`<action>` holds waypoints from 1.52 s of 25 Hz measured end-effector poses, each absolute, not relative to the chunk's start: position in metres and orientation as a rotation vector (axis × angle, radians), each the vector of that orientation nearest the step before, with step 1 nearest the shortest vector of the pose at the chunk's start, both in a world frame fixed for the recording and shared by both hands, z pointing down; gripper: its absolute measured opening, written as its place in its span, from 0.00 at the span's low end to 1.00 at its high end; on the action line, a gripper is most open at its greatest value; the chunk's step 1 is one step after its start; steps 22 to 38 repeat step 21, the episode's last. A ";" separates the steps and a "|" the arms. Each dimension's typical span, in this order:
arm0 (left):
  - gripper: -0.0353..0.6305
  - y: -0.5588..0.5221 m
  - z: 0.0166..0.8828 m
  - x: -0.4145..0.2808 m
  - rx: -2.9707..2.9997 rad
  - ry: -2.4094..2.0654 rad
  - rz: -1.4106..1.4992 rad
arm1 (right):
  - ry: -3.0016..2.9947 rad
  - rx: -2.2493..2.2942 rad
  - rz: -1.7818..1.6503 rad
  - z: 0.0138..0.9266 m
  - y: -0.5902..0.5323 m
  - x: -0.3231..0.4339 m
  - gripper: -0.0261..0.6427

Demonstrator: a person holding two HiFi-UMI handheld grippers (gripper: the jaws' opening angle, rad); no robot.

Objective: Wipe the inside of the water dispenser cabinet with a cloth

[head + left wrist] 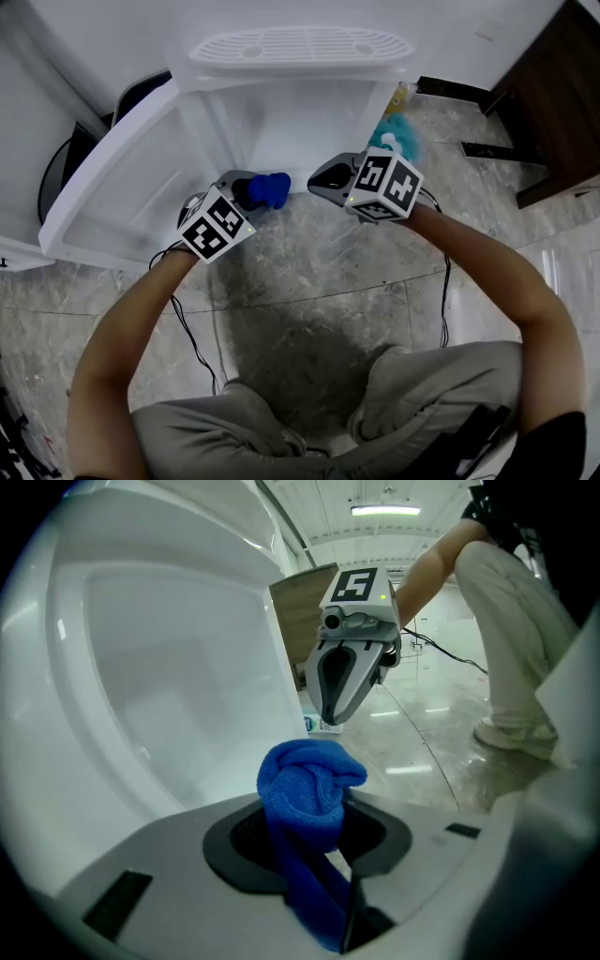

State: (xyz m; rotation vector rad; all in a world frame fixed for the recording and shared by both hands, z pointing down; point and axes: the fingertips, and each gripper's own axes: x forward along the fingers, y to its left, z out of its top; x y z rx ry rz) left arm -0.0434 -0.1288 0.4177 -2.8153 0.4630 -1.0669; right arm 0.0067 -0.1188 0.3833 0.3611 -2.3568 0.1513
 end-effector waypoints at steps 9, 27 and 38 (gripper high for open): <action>0.26 -0.129 0.428 -0.057 -2.847 0.484 -1.123 | -2.316 0.320 0.138 0.397 -0.117 0.004 0.04; 0.26 -0.130 0.439 -0.056 -2.865 0.465 -1.165 | -2.275 0.281 0.128 0.411 -0.114 0.006 0.04; 0.26 -0.130 0.439 -0.056 -2.865 0.465 -1.165 | -2.275 0.281 0.128 0.411 -0.114 0.006 0.04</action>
